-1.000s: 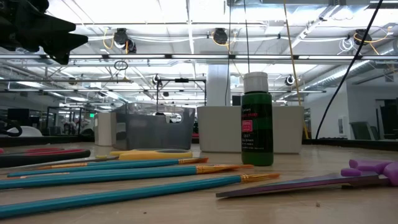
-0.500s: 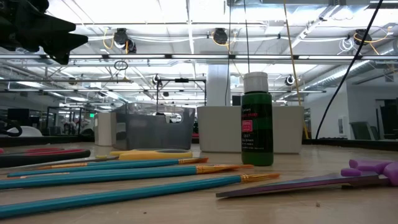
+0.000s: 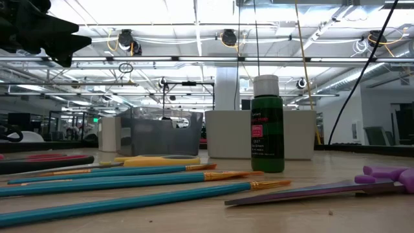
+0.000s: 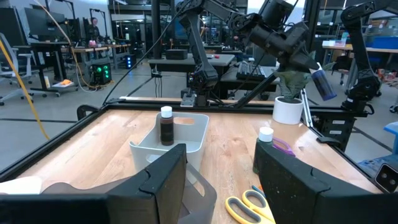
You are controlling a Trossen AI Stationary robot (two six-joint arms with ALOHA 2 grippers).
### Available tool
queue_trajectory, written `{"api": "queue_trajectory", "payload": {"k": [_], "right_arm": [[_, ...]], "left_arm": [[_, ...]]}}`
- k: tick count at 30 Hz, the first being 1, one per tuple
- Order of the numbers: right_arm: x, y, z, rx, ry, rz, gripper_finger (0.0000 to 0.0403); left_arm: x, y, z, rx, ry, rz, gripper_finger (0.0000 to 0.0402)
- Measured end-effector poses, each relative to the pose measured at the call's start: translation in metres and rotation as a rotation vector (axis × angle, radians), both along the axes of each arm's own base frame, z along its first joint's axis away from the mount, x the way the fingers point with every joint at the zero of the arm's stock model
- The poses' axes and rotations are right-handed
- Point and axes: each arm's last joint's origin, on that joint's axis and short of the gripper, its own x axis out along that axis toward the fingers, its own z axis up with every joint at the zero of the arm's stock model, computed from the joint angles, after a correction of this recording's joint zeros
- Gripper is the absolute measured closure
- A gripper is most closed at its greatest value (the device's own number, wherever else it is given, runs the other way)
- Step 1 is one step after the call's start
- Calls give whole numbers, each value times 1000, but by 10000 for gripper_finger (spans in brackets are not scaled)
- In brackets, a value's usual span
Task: Pick & Place Paint Supplies
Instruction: Put the blue paint bottle into the gray bin
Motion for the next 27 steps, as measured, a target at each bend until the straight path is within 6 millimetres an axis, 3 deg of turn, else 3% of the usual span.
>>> {"api": "queue_trajectory", "payload": {"k": [10, 17, 23, 27], "right_arm": [[24, -21, 3, 83, 30, -413, 299], [39, -37, 6, 172, 65, -544, 299], [55, -58, 23, 168, 98, -660, 299], [66, -82, 40, 144, 171, -792, 299]], "left_arm": [[0, 0, 0, 0, 0, 0, 201], [0, 0, 0, 0, 0, 0, 201], [0, 0, 0, 0, 0, 0, 201], [0, 0, 0, 0, 0, -1, 201]]}}
